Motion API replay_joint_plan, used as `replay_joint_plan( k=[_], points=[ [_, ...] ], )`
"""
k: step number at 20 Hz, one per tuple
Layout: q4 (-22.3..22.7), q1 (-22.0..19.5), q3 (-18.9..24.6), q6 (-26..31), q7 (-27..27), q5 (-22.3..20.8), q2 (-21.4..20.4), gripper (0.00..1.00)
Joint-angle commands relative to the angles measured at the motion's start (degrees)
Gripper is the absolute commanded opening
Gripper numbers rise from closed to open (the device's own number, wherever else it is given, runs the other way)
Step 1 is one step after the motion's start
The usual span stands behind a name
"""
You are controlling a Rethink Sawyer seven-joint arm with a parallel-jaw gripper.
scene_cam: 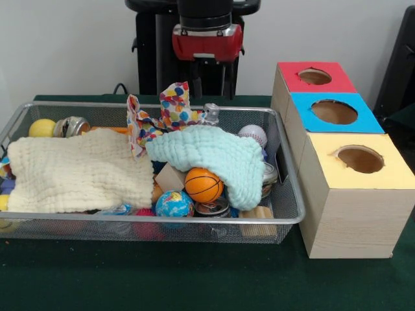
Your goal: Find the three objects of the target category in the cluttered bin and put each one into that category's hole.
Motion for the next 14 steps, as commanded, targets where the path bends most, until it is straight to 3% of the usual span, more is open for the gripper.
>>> replay_joint_plan(
  k=[1, 5, 9, 14],
  points=[
    [-2.9, -5.6, 4.5, -1.1, 1.2, -4.2, 6.4, 1.00],
    [-3.6, -7.9, 6.0, -0.9, 0.4, -5.4, 7.4, 1.00],
    [-2.5, -9.8, 7.6, 1.9, -0.3, -6.4, 4.9, 1.00],
    [0.6, -9.3, 6.7, -0.9, 0.8, -10.3, 5.0, 1.00]
  ],
)
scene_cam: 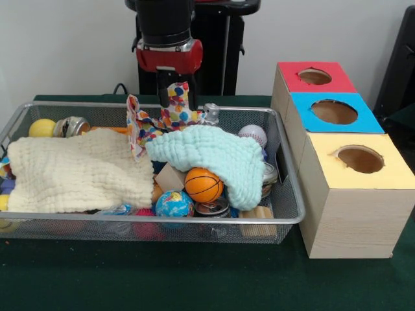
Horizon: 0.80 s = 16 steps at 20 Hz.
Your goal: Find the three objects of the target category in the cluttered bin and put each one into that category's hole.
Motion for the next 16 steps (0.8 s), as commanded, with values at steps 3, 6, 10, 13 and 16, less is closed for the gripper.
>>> replay_joint_plan(
  k=[3, 6, 10, 13, 16],
  points=[
    [3.6, 0.6, 4.5, -7.0, 3.8, -7.8, 3.6, 1.00],
    [6.8, 1.1, 4.0, -10.3, 6.5, -9.2, 2.9, 1.00],
    [9.9, 0.4, 3.4, -13.8, 7.4, -11.9, 2.6, 1.00],
    [8.9, 1.1, 1.3, -18.0, 6.5, -15.2, 7.1, 1.00],
    [7.3, 1.5, -0.5, -24.6, 6.9, -18.4, 14.4, 1.00]
  ],
)
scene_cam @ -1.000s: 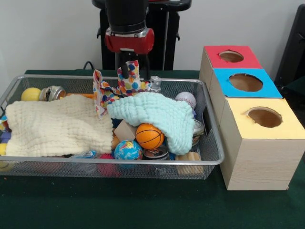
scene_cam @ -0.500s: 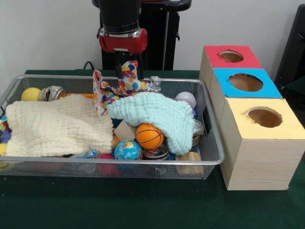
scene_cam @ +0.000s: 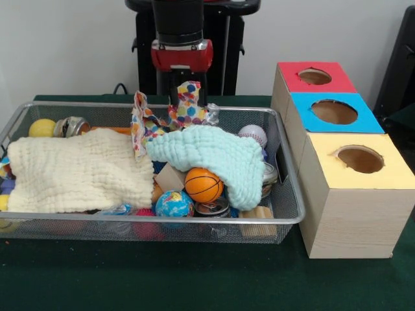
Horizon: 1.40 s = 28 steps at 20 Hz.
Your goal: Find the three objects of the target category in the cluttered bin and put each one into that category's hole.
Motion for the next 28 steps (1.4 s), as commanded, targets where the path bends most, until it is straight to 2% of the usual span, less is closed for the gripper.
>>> replay_joint_plan(
  k=[1, 4, 7, 8, 16, 21, 24, 25, 26, 28],
  points=[
    [0.9, 1.2, -1.3, -15.7, 7.1, -9.8, 14.7, 1.00],
    [-0.4, -0.8, -2.2, -18.7, 6.8, -13.1, 18.4, 1.00],
    [-0.2, -4.5, -0.5, -18.3, 6.8, -15.2, 19.2, 1.00],
    [-0.5, -5.5, 0.1, -17.8, 6.8, -15.9, 19.7, 0.00],
    [-0.3, -3.6, -1.1, -25.0, 9.3, -16.1, 20.8, 0.00],
    [0.4, -2.9, -1.6, -25.9, 9.9, -15.1, 20.4, 0.00],
    [1.9, -3.5, -0.3, -27.0, 11.2, -15.2, 20.3, 0.00],
    [3.7, -3.4, 0.0, -28.0, 12.6, -14.4, 19.5, 0.00],
    [6.4, -2.1, -0.5, -28.4, 13.9, -12.5, 16.8, 0.00],
    [13.5, 1.6, -0.9, -27.1, 16.4, -7.5, 7.4, 0.00]
  ],
)
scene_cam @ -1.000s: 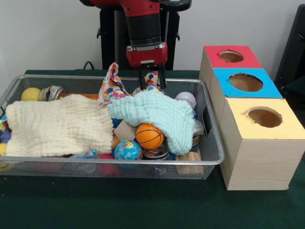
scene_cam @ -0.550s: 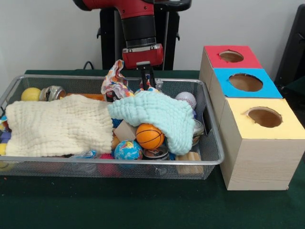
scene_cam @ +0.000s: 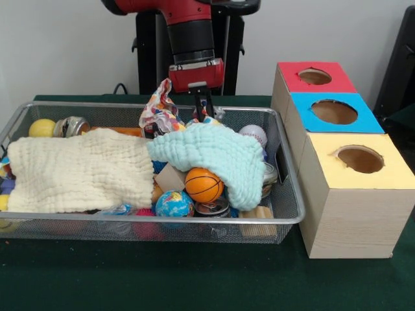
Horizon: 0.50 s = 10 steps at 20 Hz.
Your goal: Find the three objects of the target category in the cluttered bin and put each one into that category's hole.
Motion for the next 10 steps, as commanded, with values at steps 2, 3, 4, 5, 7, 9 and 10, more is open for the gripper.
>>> replay_joint_plan(
  k=[2, 3, 4, 5, 7, 9, 10],
  points=[
    [16.7, 7.8, 0.2, 7.4, 18.5, 13.3, -16.8, 0.00],
    [19.3, 9.2, 0.8, 10.4, 19.6, 16.4, -21.8, 0.00],
    [20.8, 10.2, 1.4, 13.0, 20.2, 18.9, -25.4, 0.00],
    [21.5, 11.2, 1.7, 15.0, 20.5, 20.8, -27.7, 0.00],
    [22.4, 13.0, 1.4, 17.0, 20.6, 23.3, -31.3, 0.00],
    [22.7, 13.8, 1.6, 17.4, 20.6, 24.2, -32.2, 0.00],
    [22.9, 14.3, 1.4, 17.3, 20.6, 24.6, -32.2, 0.00]
  ],
)
